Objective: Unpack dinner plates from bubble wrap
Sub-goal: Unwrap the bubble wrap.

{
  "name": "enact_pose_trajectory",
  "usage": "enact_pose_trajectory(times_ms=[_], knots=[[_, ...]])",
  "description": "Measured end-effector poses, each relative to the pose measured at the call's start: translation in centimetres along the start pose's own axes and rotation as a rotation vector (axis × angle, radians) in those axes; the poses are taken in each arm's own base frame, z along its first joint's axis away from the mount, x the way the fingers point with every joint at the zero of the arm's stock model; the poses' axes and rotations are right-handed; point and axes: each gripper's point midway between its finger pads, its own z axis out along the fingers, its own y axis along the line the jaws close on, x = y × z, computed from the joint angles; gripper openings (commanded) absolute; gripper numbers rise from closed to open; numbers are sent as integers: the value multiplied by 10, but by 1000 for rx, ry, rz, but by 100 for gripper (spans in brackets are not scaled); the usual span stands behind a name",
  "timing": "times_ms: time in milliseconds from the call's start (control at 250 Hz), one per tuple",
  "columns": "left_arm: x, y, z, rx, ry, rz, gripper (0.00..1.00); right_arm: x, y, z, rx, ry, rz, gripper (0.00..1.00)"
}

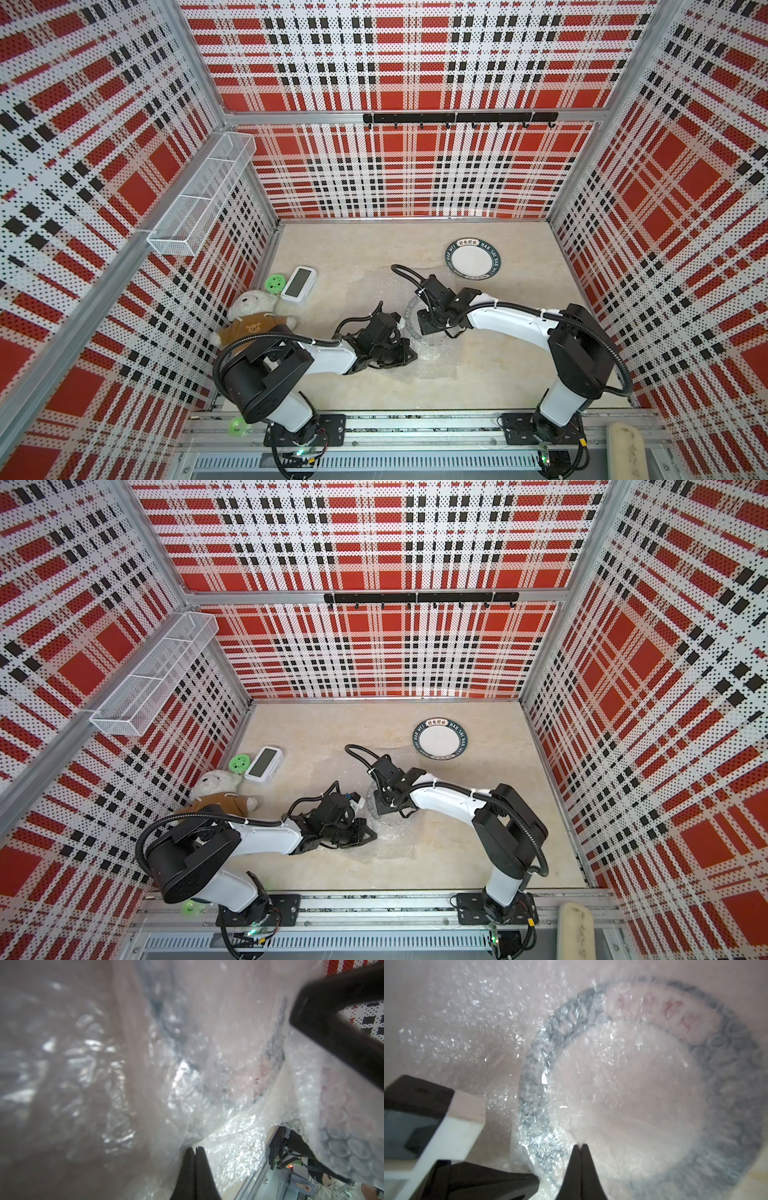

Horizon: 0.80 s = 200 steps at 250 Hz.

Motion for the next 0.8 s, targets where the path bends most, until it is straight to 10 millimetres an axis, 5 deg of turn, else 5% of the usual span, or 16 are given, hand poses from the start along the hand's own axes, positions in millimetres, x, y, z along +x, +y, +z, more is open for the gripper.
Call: enact_pose_trajectory(times_ms=[268, 496, 800], knots=[[-3, 1, 4, 14, -8, -5, 0, -30, -29, -37, 14, -147, 87, 0], [-14, 3, 6, 57, -35, -43, 0, -14, -67, -53, 50, -195, 175, 0], [-17, 2, 10, 113, -49, -76, 0, -6, -96, -46, 87, -192, 250, 0]])
